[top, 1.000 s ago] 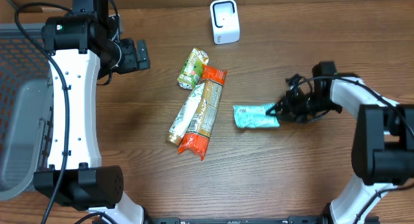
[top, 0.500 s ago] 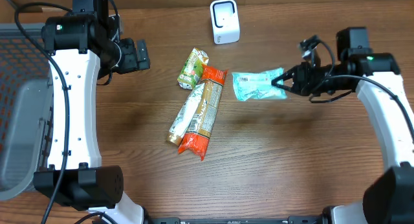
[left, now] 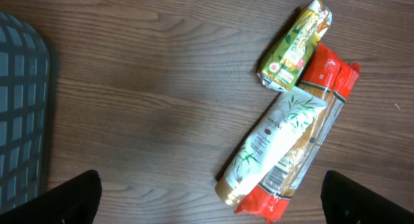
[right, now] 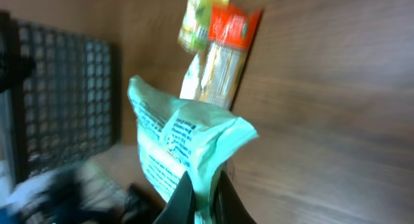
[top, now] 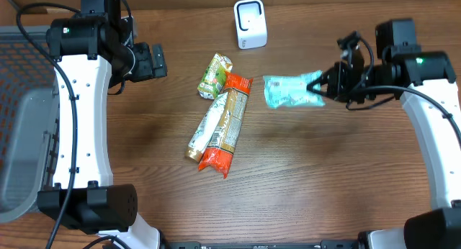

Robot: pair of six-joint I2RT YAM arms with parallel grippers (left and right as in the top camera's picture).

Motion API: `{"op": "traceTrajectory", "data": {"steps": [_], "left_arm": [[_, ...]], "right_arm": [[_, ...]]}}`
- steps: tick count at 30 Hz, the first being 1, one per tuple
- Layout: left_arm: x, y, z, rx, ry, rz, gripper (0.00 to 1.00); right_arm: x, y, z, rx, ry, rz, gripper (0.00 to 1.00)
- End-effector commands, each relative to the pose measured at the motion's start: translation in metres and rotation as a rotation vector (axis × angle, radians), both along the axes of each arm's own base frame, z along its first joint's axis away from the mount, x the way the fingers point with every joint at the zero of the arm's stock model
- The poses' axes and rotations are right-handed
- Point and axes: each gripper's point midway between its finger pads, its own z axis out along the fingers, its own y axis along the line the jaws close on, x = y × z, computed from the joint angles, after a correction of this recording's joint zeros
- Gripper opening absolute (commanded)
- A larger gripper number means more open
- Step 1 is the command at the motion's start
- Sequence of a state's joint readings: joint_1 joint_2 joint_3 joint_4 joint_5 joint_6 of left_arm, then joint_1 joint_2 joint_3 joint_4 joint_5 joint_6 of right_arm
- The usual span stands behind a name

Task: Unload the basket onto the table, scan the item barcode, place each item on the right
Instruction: 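Hold the teal tissue pack barcode in front of the white scanner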

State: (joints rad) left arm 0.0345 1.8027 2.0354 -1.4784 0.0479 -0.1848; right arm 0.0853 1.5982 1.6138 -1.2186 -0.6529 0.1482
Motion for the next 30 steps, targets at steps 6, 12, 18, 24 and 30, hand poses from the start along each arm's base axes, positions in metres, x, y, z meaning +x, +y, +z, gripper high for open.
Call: {"op": "traceTrajectory", "data": {"steps": [6, 12, 18, 24, 30], "left_arm": [[0.001, 0.002, -0.004, -0.003, 0.013, 0.014, 1.0], [0.001, 0.002, -0.004, -0.004, 0.013, 0.014, 1.0], [0.001, 0.002, -0.004, -0.003, 0.013, 0.014, 0.99], [0.001, 0.002, -0.004, -0.004, 0.013, 0.014, 1.0], [0.001, 0.002, -0.004, -0.003, 0.013, 0.014, 0.99]], "right_arm": [[0.055, -0.019, 0.116, -0.473, -0.468, -0.253, 0.04], [0.107, 0.016, 0.131, -0.83, -0.784, -0.216, 0.04], [0.159, 0.063, 0.102, -1.127, -0.978, 0.093, 0.04], [0.217, 0.088, 0.07, -1.324, -1.111, 0.2, 0.04], [0.262, 0.106, 0.023, -1.47, -1.2, 0.281, 0.04]]}}
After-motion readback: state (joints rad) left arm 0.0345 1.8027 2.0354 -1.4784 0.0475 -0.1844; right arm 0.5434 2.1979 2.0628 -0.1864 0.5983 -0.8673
